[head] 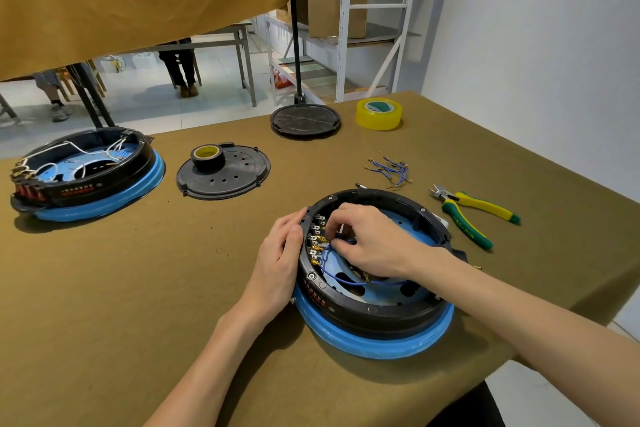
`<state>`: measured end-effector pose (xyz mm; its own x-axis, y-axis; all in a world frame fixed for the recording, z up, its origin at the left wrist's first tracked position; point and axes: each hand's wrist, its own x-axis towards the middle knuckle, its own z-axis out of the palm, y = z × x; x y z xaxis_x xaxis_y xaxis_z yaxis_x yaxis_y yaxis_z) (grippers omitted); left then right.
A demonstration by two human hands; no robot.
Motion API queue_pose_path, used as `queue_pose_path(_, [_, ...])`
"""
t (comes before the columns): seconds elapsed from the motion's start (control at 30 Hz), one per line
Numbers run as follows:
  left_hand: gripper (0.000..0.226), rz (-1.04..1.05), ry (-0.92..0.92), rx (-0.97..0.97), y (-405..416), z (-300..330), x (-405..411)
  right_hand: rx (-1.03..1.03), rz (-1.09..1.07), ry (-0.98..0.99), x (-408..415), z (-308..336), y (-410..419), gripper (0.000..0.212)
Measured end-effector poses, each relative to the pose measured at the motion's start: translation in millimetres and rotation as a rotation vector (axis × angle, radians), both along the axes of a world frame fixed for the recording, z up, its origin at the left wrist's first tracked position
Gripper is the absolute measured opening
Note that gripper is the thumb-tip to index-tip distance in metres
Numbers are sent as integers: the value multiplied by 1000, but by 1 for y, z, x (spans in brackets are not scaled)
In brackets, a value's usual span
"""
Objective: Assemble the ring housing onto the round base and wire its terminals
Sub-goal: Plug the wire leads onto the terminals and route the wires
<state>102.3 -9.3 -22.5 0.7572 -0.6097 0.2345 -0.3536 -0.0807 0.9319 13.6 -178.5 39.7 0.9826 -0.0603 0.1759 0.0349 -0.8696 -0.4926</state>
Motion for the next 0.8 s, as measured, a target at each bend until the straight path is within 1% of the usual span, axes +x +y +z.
queue_pose_path(0.2, [58, -4, 3, 8, 0, 4, -2, 0, -11, 0, 0, 1, 0, 7])
queue_pose_path(0.5, [51, -22, 3, 59, 3, 5, -3, 5, 21, 10, 1, 0, -2, 7])
queue_pose_path(0.63, [66, -39, -54, 106, 6, 6, -4, -31, 52, 31, 1, 0, -5, 8])
queue_pose_path(0.8, [66, -46, -71, 118, 7, 5, -5, -56, 79, 81, 1, 3, -5, 9])
